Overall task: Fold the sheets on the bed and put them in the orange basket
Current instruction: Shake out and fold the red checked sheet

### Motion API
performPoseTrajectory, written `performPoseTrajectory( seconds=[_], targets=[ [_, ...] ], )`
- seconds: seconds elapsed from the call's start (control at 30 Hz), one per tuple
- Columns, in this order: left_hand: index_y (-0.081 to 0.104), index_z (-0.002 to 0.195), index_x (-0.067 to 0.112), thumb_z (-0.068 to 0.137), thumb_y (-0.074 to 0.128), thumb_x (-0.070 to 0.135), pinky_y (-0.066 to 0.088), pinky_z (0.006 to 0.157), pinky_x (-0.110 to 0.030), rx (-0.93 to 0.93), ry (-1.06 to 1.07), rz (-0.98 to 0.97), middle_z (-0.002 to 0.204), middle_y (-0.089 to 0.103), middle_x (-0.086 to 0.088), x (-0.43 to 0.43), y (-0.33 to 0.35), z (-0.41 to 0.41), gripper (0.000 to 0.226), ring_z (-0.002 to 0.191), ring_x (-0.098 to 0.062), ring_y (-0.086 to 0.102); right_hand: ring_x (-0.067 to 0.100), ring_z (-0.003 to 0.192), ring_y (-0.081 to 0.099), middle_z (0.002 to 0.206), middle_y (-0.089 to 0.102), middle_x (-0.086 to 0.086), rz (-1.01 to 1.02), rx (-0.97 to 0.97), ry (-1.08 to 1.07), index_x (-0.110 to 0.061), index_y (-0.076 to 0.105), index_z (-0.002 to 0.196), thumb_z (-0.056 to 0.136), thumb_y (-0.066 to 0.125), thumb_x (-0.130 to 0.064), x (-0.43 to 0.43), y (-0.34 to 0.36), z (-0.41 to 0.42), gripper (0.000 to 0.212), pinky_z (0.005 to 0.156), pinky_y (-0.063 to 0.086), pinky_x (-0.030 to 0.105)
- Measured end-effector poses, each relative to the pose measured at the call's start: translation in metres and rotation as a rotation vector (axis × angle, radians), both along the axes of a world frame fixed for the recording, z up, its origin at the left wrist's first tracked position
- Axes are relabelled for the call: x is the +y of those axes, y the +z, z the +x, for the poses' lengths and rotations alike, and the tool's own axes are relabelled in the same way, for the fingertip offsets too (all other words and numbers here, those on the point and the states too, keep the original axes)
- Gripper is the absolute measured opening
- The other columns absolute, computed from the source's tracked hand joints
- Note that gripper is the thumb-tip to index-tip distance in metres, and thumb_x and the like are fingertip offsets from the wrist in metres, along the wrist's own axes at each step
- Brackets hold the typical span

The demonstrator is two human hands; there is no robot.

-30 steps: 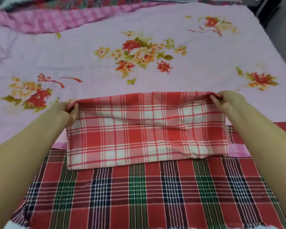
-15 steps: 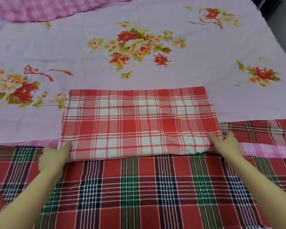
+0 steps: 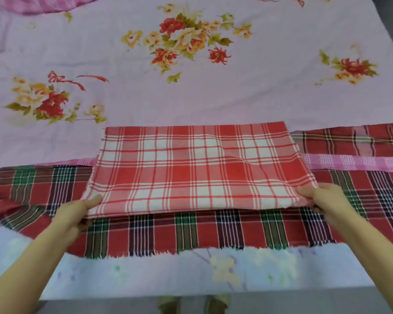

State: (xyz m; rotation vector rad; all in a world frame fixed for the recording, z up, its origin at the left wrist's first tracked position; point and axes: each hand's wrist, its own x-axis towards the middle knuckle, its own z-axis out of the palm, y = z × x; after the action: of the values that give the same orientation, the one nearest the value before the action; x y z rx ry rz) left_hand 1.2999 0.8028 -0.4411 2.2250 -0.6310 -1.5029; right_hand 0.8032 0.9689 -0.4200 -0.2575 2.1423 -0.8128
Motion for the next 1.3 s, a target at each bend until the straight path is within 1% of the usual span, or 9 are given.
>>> performPoseTrajectory(
  seconds=[0.17, 0.23, 0.33, 0.47, 0.63, 0.8, 1.0, 1.13, 1.3],
  targets=[
    [0.05, 0.068, 0.006, 0.081, 0.071, 0.011, 0.041, 0.055, -0.03, -0.288, -0.254, 0.15, 0.057, 0.054, -0.011, 0.089, -0.004, 0.024, 0.025, 0.055, -0.022, 0.046, 0.026, 0.054, 0.052, 0.064, 0.06, 0.019, 0.26, 0.09, 0.023, 0.008, 0.06, 0.073, 0.081, 0.061, 0.005, 0.084, -0.021, 0.041, 0.009, 0.045, 0.047, 0.027],
    [0.054, 0.091, -0.003, 0.082, 0.066, 0.022, 0.049, 0.076, -0.047, -0.574, -0.431, 0.148, 0.089, 0.062, -0.028, 0.113, -0.01, 0.019, 0.029, 0.08, -0.04, 0.058, 0.039, 0.075, 0.061, 0.085, 0.064, 0.03, 0.363, 0.321, 0.094, 0.006, 0.062, 0.088, 0.083, 0.057, -0.002, 0.1, -0.033, 0.055, 0.01, 0.068, 0.049, 0.043],
    [0.053, 0.097, -0.009, 0.07, 0.049, 0.023, 0.045, 0.07, -0.053, -0.979, -0.639, -0.18, 0.093, 0.054, -0.038, 0.123, -0.025, -0.008, 0.042, 0.081, -0.051, 0.055, 0.046, 0.083, 0.059, 0.099, 0.059, 0.033, 0.325, 0.843, 0.205, 0.005, 0.056, 0.111, 0.081, 0.048, -0.009, 0.104, -0.051, 0.073, 0.034, 0.069, 0.045, 0.046],
    [0.06, 0.119, 0.001, 0.084, 0.038, 0.023, 0.04, 0.095, -0.057, -0.847, -1.151, -0.739, 0.123, 0.056, -0.026, 0.131, -0.029, -0.105, 0.047, 0.111, -0.048, 0.052, 0.04, 0.117, 0.048, 0.13, 0.053, 0.023, -0.041, 1.041, 0.733, -0.012, 0.045, 0.134, 0.091, 0.04, -0.029, 0.072, -0.057, 0.144, 0.048, 0.099, 0.033, 0.053],
    [0.043, 0.14, 0.023, 0.093, 0.03, 0.04, 0.023, 0.107, -0.064, -0.727, -1.485, -0.707, 0.15, 0.035, -0.004, 0.12, -0.075, -0.193, 0.052, 0.138, -0.031, 0.032, 0.024, 0.138, 0.031, 0.146, 0.043, 0.006, -0.14, 0.941, 1.353, -0.021, 0.042, 0.142, 0.099, 0.026, -0.039, 0.033, -0.1, 0.155, 0.049, 0.11, 0.019, 0.055],
    [0.027, 0.146, 0.03, 0.095, 0.024, 0.049, 0.012, 0.103, -0.071, -0.836, -1.38, -0.701, 0.155, 0.024, -0.004, 0.085, -0.095, -0.203, 0.055, 0.143, -0.027, 0.022, 0.023, 0.144, 0.021, 0.155, 0.024, 0.004, 0.136, 0.969, 0.963, -0.028, 0.029, 0.147, 0.097, 0.018, -0.049, 0.05, -0.114, 0.032, 0.055, 0.114, 0.016, 0.054],
    [0.02, 0.149, 0.028, 0.092, 0.019, 0.056, 0.003, 0.105, -0.071, -0.849, -1.216, -0.639, 0.156, 0.014, -0.018, 0.076, -0.095, -0.25, 0.063, 0.141, -0.047, 0.008, 0.036, 0.129, 0.043, 0.146, 0.039, 0.02, 0.281, 0.932, 0.523, -0.018, 0.032, 0.147, 0.096, 0.031, -0.044, 0.014, -0.098, 0.044, 0.058, 0.107, 0.027, 0.054],
    [0.024, 0.148, 0.029, 0.093, 0.021, 0.055, 0.008, 0.106, -0.072, -0.828, -1.396, -0.739, 0.156, 0.017, -0.014, 0.097, -0.094, -0.279, 0.061, 0.14, -0.049, 0.01, 0.036, 0.108, 0.051, 0.125, 0.053, 0.02, 0.327, 0.779, 0.277, -0.006, 0.04, 0.139, 0.091, 0.052, -0.04, 0.035, -0.085, 0.047, 0.059, 0.082, 0.044, 0.043],
    [0.022, 0.147, 0.033, 0.094, 0.019, 0.054, 0.006, 0.107, -0.071, -0.787, -1.418, -0.677, 0.156, 0.016, -0.014, 0.11, -0.093, -0.292, 0.058, 0.141, -0.047, 0.005, 0.029, 0.101, 0.061, 0.116, 0.063, 0.01, 0.16, 0.237, 0.172, -0.008, 0.049, 0.128, 0.084, 0.069, -0.03, 0.058, -0.064, 0.021, 0.053, 0.087, 0.048, 0.037]
  ],
)
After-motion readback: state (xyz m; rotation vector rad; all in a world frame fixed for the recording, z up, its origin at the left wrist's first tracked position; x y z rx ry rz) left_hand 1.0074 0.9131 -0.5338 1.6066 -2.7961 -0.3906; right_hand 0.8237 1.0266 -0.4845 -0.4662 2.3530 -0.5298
